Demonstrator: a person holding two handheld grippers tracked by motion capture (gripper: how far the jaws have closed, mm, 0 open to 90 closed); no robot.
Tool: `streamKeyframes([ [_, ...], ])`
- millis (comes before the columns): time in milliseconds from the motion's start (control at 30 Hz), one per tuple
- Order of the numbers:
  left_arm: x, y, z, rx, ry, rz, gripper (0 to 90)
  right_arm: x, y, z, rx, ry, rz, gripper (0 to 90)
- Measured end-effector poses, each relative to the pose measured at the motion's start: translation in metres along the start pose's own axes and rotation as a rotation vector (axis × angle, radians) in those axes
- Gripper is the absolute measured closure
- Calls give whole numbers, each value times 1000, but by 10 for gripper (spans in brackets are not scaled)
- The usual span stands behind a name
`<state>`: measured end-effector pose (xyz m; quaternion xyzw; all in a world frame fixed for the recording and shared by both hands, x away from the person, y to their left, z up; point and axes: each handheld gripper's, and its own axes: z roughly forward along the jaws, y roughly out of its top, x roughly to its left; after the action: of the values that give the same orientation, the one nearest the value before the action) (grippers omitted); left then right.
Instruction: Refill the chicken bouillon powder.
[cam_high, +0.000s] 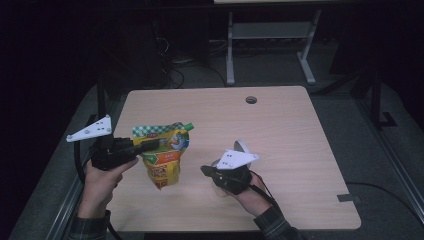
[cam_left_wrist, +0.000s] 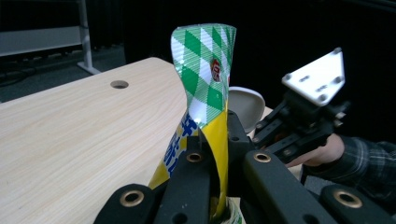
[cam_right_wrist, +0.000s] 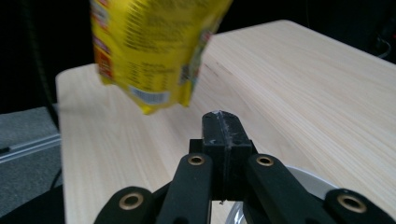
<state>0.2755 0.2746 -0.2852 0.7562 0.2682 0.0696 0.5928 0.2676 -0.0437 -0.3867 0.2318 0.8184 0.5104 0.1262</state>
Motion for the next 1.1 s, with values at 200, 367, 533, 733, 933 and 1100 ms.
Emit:
streamKeyframes([
  [200,-6,6,-3,-11,-6,7,900,2,9,9,-20,-9,6,900],
  [367,-11,12,-4,-17,-11,7,900,2,11,16,-30,-12,22,900],
  [533,-18,21,-5,-29,-35,5,900,4,12,25,-22,-13,30,900],
  [733,-25,25,-2,-20,-44,14,900,5,13,28,-34,-1,42,900],
  [933,-29,22,8,-16,-60,2,900,13,20,34,-49,17,15,900],
  [1100,-31,23,15,-10,-70,13,900,13,18,37,-41,18,20,900],
])
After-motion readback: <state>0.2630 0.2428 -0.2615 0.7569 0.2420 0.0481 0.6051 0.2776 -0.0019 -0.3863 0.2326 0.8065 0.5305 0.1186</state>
